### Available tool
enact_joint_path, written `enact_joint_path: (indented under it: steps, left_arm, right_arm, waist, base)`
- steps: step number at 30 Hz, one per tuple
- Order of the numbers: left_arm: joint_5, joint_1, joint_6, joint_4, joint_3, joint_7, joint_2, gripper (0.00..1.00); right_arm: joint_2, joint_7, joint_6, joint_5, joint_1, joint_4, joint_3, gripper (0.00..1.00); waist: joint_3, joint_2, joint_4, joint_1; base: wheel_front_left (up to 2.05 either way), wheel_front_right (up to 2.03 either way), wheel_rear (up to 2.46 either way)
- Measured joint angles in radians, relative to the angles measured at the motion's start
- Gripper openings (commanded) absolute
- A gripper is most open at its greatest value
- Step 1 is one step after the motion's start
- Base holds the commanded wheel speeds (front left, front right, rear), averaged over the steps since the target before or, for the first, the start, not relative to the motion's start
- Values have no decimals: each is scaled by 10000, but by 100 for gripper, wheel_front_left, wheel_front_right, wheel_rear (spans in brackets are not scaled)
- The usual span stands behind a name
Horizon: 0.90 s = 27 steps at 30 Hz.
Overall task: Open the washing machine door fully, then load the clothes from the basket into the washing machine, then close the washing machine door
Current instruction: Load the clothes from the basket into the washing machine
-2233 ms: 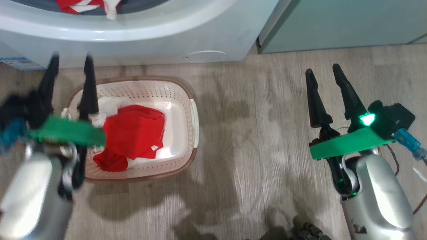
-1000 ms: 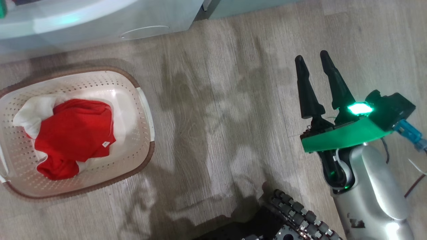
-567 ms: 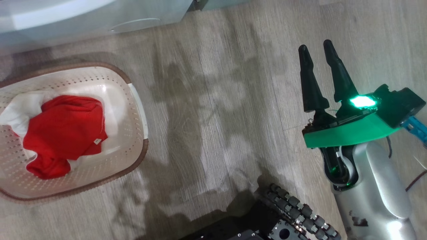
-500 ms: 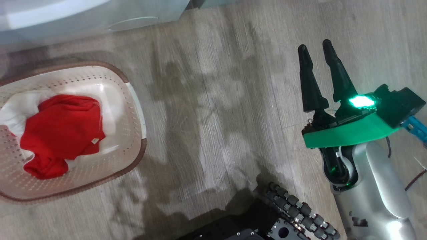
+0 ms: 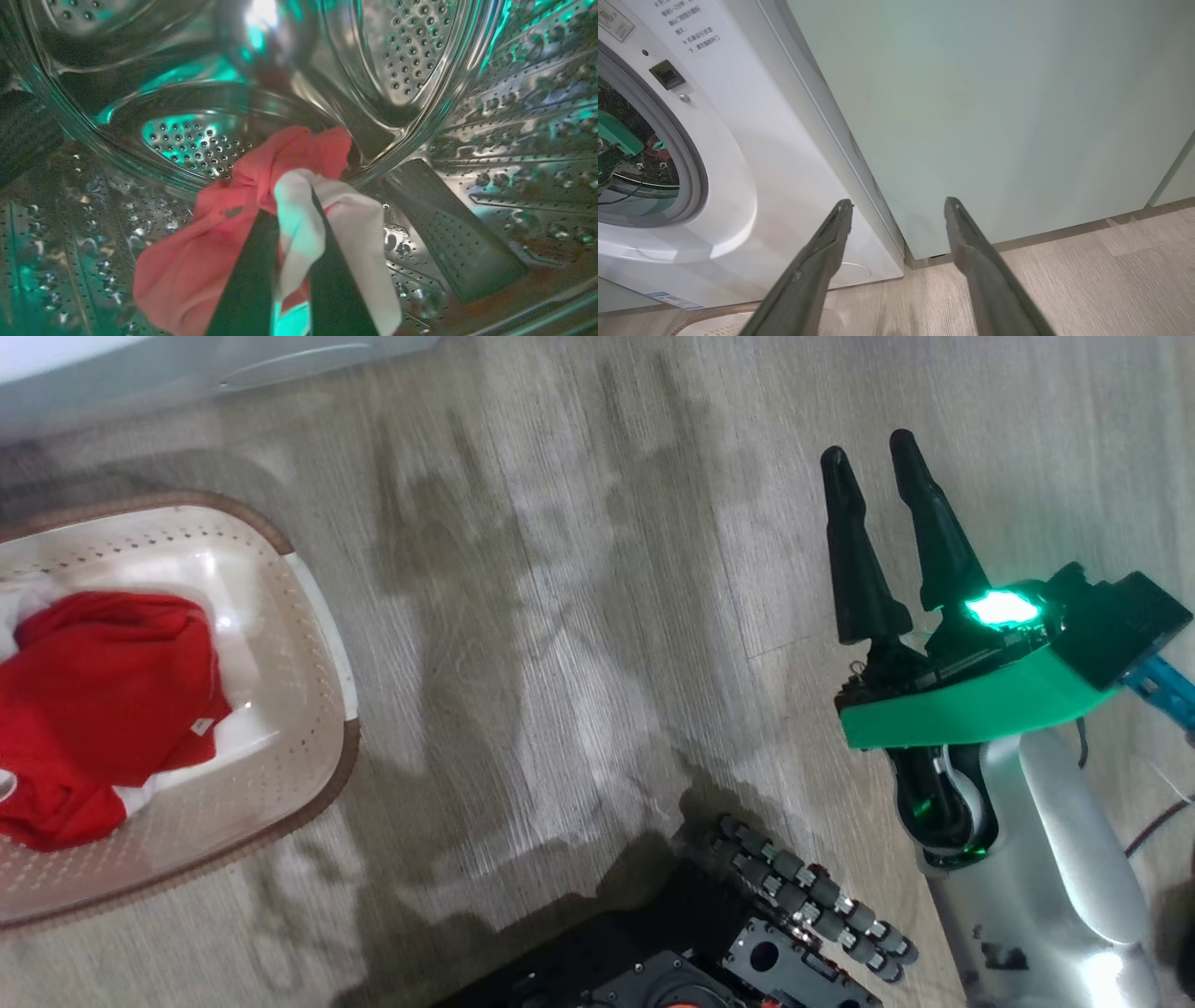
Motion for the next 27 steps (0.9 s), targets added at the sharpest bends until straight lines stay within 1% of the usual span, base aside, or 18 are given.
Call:
enact_joint_path:
  steps: [4,9,10,11,12,14,20,24,27]
  left_arm:
    - [-86,-192,-10,734,29,-136,-61,0]
    - [-405,-204,-314,1592,58,105,-234,0]
    - [-468,-233,-351,1735,65,171,-290,17]
    - [-504,-271,-359,1816,50,171,-336,50]
    - [-510,-316,-362,1885,52,173,-399,100]
    - [-522,-410,-447,2015,-4,169,-493,100]
    - [-568,-518,-449,2295,-44,35,-633,100]
    - [-792,-449,-443,2305,36,-274,-911,100]
    - [-1003,-83,-439,2038,128,-512,-1154,100]
  right_arm:
    - [0,0,0,-4,15,-35,6,100]
    - [0,0,0,-48,10,-40,42,100]
    - [0,0,0,-50,10,-46,46,100]
    - [0,0,0,-67,8,-50,46,100]
    - [0,0,0,-102,6,-52,46,100]
    - [0,0,0,-117,3,-59,48,100]
    - [0,0,0,-132,1,-50,40,100]
    - [0,0,0,-230,6,-40,-82,100]
    - [0,0,0,-403,12,-40,-219,100]
  waist:
    - [151,0,-33,1]
    - [216,0,58,0]
    - [223,0,77,0]
    - [229,0,98,0]
    - [231,0,120,0]
    - [225,0,170,0]
    - [73,0,289,0]
    - [-100,0,452,0]
    - [-251,0,644,0]
  base:
    - [0,0,0]
    - [0,0,0]
    - [0,0,0]
    - [0,0,0]
    - [0,0,0]
    - [0,0,0]
    - [0,0,0]
    - [0,0,0]
    - [0,0,0]
